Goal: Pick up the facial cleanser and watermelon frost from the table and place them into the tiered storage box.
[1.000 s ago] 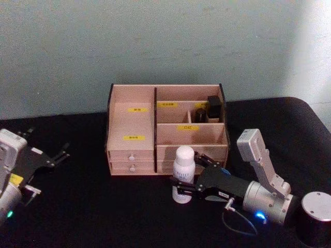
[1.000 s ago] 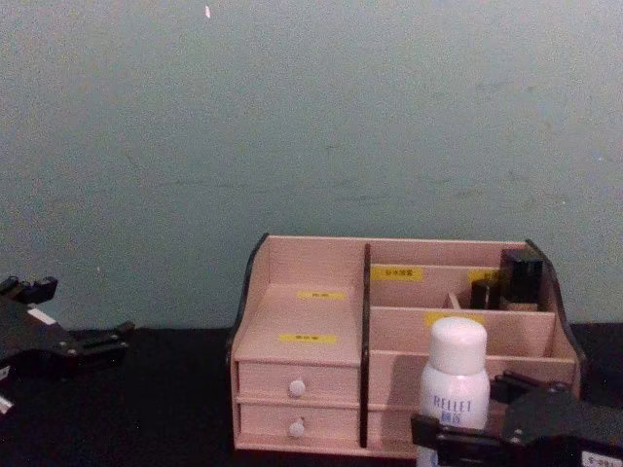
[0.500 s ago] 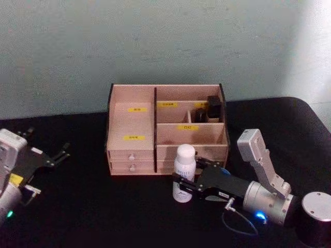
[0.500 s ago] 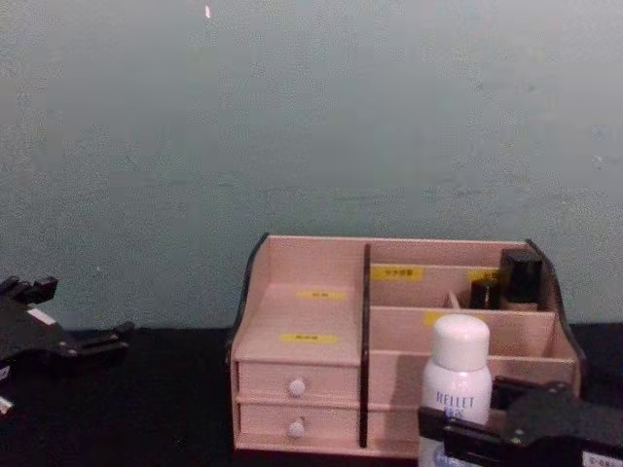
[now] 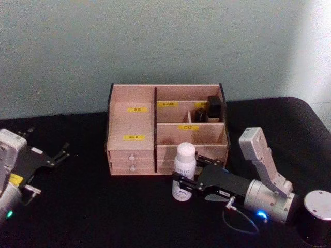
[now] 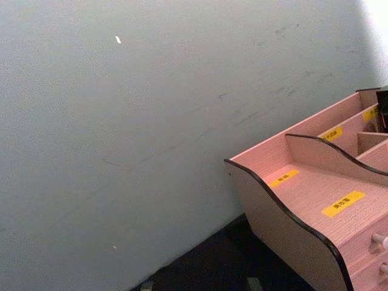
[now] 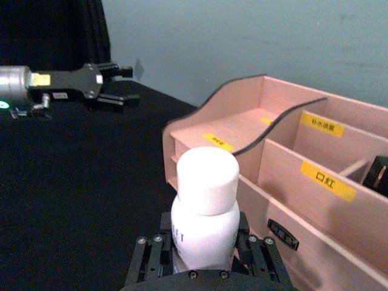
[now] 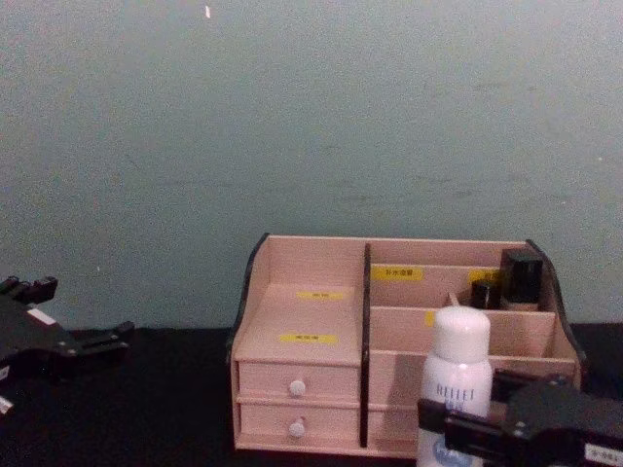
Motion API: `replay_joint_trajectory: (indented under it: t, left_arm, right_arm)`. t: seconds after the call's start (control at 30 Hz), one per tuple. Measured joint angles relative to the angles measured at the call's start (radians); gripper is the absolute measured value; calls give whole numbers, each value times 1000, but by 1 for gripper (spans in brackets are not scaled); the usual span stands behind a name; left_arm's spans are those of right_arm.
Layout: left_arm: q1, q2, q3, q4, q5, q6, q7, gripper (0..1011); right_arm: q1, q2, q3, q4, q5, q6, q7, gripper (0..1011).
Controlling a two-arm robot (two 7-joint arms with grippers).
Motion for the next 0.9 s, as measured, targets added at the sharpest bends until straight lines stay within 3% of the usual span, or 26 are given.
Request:
replay_joint_trajectory:
  t: [0.37,0.53,0.77,0.9]
  left_arm:
    - [0,0,0,0,0,0,0,1001]
    - [0,0,0,0,0,0,0,1001]
    - [0,0,0,0,0,0,0,1001]
    - [0,0,0,0,0,0,0,1001]
  right_arm:
    - [-19,38,37,-107,64,-5,29,594]
    - [-3,38,52,-129,82,-16,24,594]
    - [56,11,59,-111,62,-23,-27,594]
    - [105,-17,59,-72,20,-25,-70,594]
